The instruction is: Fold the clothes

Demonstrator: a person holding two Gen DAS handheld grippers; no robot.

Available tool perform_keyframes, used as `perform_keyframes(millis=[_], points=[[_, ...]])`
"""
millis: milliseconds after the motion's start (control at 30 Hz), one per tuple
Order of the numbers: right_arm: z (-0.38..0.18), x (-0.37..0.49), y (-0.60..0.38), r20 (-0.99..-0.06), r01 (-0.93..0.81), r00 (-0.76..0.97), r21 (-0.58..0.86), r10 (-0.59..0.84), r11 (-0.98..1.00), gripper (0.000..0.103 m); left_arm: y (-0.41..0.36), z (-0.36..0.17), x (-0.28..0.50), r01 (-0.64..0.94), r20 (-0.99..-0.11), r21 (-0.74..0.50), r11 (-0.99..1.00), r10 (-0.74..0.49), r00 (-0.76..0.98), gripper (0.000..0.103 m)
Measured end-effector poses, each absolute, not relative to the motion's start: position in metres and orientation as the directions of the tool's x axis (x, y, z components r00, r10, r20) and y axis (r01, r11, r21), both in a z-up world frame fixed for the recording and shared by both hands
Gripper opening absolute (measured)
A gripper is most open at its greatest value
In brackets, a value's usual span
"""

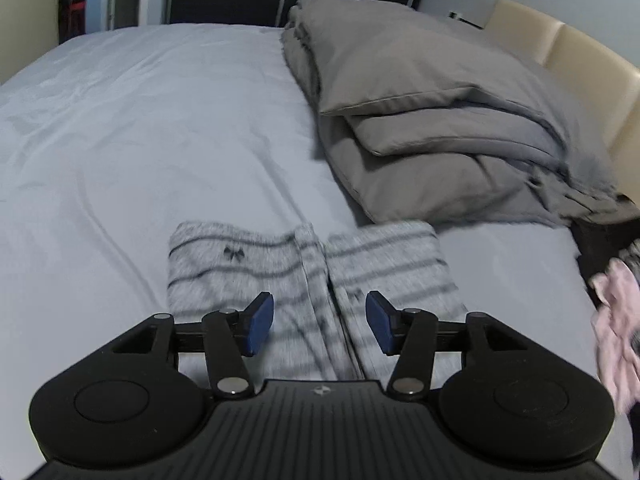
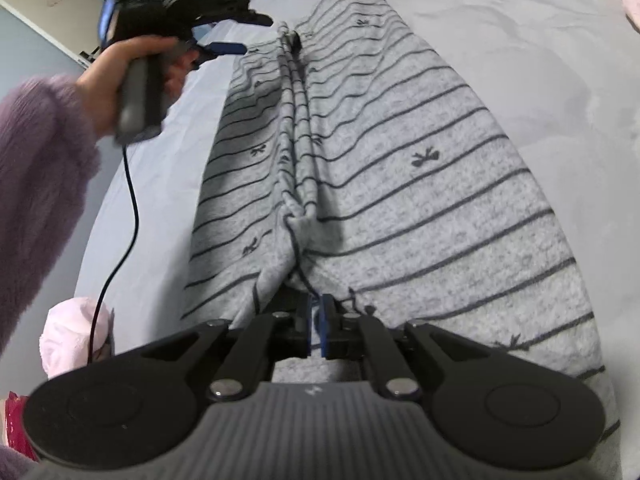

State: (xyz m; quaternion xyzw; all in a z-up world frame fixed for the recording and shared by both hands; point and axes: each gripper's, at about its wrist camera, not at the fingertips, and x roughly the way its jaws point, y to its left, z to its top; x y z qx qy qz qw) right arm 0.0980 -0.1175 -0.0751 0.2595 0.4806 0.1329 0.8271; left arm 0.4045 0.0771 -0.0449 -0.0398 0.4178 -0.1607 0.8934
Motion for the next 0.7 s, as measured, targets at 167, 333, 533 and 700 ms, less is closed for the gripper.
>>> perform_keyframes(millis=[167,333,533,700], points=[[-0.056,0.095,-0.125,-0.723,-0.018,0.543,0.499,0.427,0.867,0.008,0.085,-0.024,0.333,0.343,-0.735,-0.135,0.929,-0.326,0.594,0.049],[-0.052,0.094,-0.136,-0.743,-0.07,0.542,0.426,0.393,0.902,0.01,0.09,-0.014,0.255,0.388,-0.742,-0.098,0.917,-0.327,0.585,0.05],[-0.046,0.086,-0.136,-0.762,-0.177,0.54,0.313,0.358,0.933,0.047,0.074,-0.019,0.183,0.415,-0.748,0.014,0.91,-0.266,0.608,0.056],[-0.035,0.081,-0.126,-0.764,-0.295,0.561,0.173,0.317,0.94,0.047,0.06,-0.024,0.122,0.433,-0.748,0.106,0.895,-0.215,0.628,0.059]])
